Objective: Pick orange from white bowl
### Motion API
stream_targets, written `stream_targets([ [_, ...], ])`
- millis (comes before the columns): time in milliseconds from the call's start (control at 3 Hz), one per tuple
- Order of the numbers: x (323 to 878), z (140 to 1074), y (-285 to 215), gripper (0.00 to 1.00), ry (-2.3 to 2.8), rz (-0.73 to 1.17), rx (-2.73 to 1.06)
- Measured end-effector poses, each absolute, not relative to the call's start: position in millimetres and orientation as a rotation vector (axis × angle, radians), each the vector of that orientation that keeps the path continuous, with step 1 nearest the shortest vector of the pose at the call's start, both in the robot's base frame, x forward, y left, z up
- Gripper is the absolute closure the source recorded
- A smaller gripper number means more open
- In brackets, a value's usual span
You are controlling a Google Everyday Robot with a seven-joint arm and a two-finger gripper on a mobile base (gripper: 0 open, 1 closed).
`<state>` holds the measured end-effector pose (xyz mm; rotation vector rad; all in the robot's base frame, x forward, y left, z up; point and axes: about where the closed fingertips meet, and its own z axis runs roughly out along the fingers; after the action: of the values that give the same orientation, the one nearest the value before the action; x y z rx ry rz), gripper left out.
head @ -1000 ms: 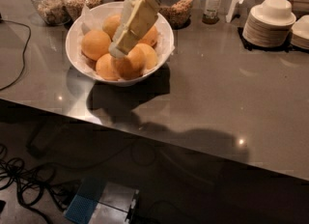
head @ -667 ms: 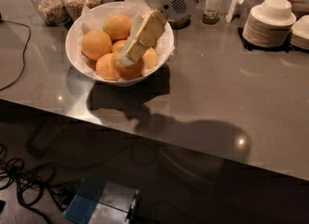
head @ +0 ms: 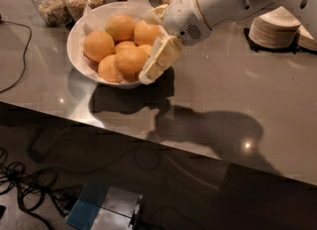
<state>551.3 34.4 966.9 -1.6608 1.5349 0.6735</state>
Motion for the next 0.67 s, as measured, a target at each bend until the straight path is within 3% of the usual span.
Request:
stream_targets([
  [667, 556, 927, 39, 0.00, 1.565, 0.736, -1.730],
])
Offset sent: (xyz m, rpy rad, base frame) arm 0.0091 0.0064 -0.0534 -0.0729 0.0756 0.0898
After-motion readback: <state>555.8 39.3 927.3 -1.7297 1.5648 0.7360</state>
